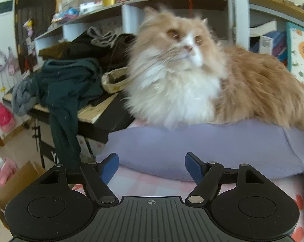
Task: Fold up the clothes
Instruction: 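Grasp the lavender sleeve cuff with the left gripper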
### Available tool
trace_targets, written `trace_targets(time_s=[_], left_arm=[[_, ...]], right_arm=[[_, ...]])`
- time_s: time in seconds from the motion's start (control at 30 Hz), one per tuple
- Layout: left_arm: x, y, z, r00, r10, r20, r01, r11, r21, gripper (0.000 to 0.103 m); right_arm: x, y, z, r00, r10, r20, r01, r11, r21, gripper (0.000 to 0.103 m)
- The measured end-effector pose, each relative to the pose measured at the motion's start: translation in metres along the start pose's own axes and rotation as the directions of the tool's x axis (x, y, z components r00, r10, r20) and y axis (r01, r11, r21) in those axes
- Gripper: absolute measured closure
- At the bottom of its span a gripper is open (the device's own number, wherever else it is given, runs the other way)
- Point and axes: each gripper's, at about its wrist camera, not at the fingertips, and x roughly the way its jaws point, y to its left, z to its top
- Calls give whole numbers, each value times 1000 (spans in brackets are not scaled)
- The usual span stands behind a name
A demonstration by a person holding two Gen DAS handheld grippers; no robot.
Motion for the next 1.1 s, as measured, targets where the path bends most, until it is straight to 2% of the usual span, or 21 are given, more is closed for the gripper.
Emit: trace_targets(time_s=[0.07,0.17,0.23,0.33,0.43,0.47,0.53,0.6,0.63,0.7,0.73,0.83,1.0,1.1], left_arm=[[4,11,0,1000,-5,-13,4,998,-61,38],[12,32,1,999,-29,-27,24,986,-167,41],[16,37,3,999,-28,-33,22,983,-182,48],[21,43,4,999,-26,-38,18,980,-197,49],[25,46,7,999,-21,-34,13,976,-220,62],[26,48,7,999,-39,-33,30,969,-243,69],[27,52,8,995,-91,-27,78,950,-303,71],[28,51,8,993,-113,-23,99,937,-334,71],[28,51,7,992,-121,-21,107,932,-347,76],[29,49,6,995,-95,-24,81,934,-349,95],[30,50,5,996,-87,-19,75,930,-359,99],[29,53,1,996,-86,0,80,918,-388,100],[12,43,6,996,-83,44,92,945,-314,100],[-9,32,18,987,-128,96,149,953,-263,100]], right_arm=[[0,0,0,1000,0,0,0,1000,0,12],[0,-1,0,1000,1,0,-1,1000,0,12],[0,-1,0,1000,2,-1,-2,1000,0,12],[0,-2,0,1000,3,-1,-3,1000,0,12],[0,-1,0,1000,2,0,-2,1000,0,12],[0,-1,0,1000,2,-1,-2,1000,-1,12],[0,-1,0,1000,2,-1,-2,1000,-1,12],[0,-1,0,1000,2,-1,-2,1000,-1,12],[0,-1,0,1000,2,-1,-2,1000,0,12],[1,0,0,1000,2,-1,-2,1000,0,12],[1,0,0,1000,2,-1,-2,1000,0,12],[1,0,0,1000,2,-2,-2,1000,0,11],[1,0,0,1000,1,-2,-1,1000,-1,11],[1,0,0,1000,2,-4,-2,1000,-2,10]])
